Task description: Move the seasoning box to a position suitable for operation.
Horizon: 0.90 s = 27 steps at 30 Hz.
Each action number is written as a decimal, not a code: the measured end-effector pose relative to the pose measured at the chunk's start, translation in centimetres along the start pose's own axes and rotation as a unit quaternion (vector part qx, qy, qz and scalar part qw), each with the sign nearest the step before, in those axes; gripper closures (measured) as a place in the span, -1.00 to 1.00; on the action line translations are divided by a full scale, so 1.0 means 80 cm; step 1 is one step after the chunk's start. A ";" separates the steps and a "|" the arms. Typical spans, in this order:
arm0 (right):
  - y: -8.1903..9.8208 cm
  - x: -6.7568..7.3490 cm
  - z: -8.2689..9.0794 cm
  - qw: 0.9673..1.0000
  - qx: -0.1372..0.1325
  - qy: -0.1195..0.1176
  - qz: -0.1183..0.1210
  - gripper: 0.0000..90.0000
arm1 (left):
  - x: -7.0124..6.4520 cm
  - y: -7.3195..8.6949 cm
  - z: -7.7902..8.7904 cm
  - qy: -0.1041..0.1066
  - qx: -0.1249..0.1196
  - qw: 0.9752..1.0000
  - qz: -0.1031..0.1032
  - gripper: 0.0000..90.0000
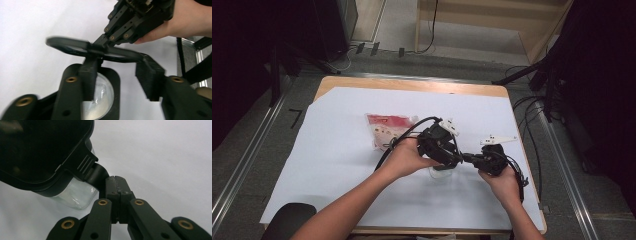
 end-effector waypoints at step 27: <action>0.002 0.003 0.006 1.000 -0.006 -0.004 -0.008 1.00 | 0.007 -0.005 -0.030 0.036 -0.004 0.999 0.012 0.46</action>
Point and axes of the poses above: each handheld gripper's, and its own axes: z roughly backward along the jaws, y roughly out of its underside, x roughly to its left, the point moved 3 cm from there along -z, roughly forward along the jaws, and after that the axes turned 6 degrees about -z, right-handed, at the moved point
